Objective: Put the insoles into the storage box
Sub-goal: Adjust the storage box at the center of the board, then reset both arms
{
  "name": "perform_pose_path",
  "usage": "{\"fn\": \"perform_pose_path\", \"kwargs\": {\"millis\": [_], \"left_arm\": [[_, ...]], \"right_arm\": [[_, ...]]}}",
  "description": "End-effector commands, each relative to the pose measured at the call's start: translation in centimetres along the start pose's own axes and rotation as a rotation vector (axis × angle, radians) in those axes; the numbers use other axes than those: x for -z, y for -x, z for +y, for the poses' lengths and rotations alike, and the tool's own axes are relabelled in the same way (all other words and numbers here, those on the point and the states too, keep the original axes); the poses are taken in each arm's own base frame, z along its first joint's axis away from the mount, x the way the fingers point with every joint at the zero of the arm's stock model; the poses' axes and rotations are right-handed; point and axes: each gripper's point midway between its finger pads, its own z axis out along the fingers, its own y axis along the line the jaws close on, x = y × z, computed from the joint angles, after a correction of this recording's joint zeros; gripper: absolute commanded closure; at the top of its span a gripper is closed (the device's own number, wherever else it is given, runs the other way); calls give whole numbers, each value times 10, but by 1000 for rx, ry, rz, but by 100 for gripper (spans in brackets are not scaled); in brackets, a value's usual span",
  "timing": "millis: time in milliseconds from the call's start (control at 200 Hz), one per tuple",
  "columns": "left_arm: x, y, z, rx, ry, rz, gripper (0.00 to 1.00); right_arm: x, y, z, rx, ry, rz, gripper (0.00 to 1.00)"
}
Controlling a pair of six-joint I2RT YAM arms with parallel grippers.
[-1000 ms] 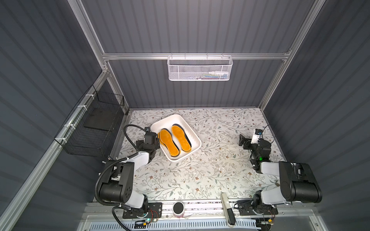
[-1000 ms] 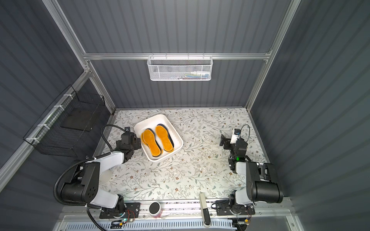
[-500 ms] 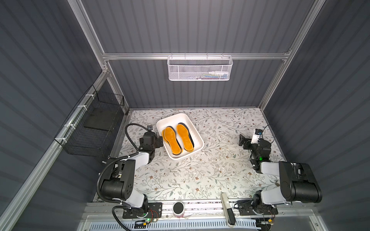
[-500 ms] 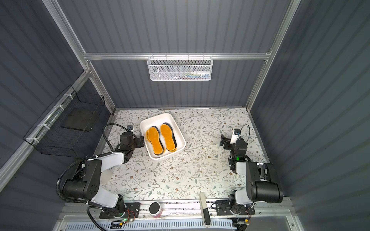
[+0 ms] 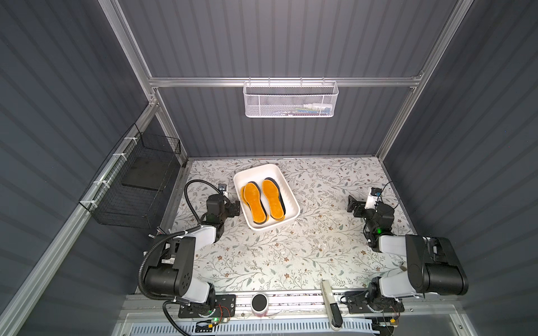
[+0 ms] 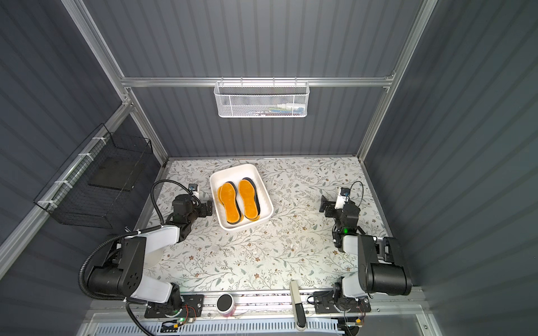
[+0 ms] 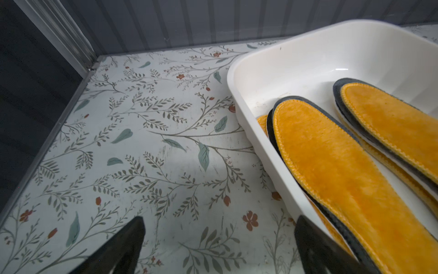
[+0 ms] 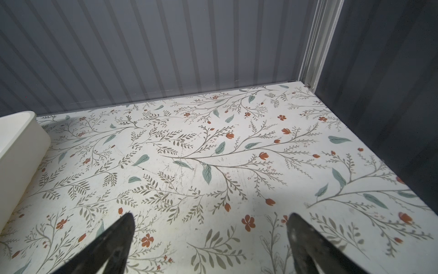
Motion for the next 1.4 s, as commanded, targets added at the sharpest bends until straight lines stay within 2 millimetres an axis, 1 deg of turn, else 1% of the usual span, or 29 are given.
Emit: {"fn": "perform_pose_path", "kwargs": {"millis": [0, 160, 310, 455, 495, 550, 635, 725, 740, 765, 780, 806, 836, 856, 916, 991, 1021, 1126, 1396], "left_arm": [[7, 13, 0, -32, -7, -82, 0], [2, 3, 3, -53, 21, -67, 0], [-1, -5, 9, -61, 63, -118, 0], [-13, -23, 9, -65, 75, -79, 0], [-14, -22, 12, -58, 92, -106, 0], [-15, -26, 12, -53, 90, -74, 0], [-20, -25, 13, -47, 81, -68, 0], [-27, -32, 20, 1, 68, -43, 0], [-29, -36, 23, 15, 72, -42, 0], [-29, -34, 32, 41, 102, -78, 0], [-29, -37, 34, 49, 116, -66, 0], [-29, -43, 33, 48, 112, -21, 0], [-30, -41, 33, 48, 107, -23, 0], [-31, -36, 34, 47, 110, -57, 0], [-30, -40, 35, 51, 118, -29, 0], [-30, -37, 36, 55, 126, -55, 0], [-30, -40, 37, 57, 129, -38, 0], [-30, -38, 37, 55, 129, -50, 0], [-30, -39, 37, 57, 129, -43, 0]], "right_arm": [[0, -1, -3, -4, -11, -4, 1], [0, -1, -3, -5, -13, -4, 1], [0, 0, -3, -5, -11, -4, 1], [0, -1, -3, -4, -11, -3, 1], [0, -1, -3, -5, -13, -3, 1], [0, 0, -3, -4, -11, -5, 1], [0, 0, -3, -4, -11, -5, 1], [0, 0, -3, -5, -11, -5, 1], [0, -1, -3, -5, -11, -4, 1], [0, -1, -3, -4, -12, -5, 1], [0, -1, -3, -4, -11, -4, 1], [0, 0, -3, -3, -13, -4, 1], [0, -1, -3, -3, -12, -4, 1], [0, -1, -3, -3, -13, -3, 1], [0, -1, -3, -3, -12, -5, 1], [0, -1, -3, -3, -12, -3, 1], [0, -1, -3, -3, -13, -3, 1], [0, -1, -3, -3, -14, -4, 1], [-1, -2, -3, -4, -14, 2, 1]]}}
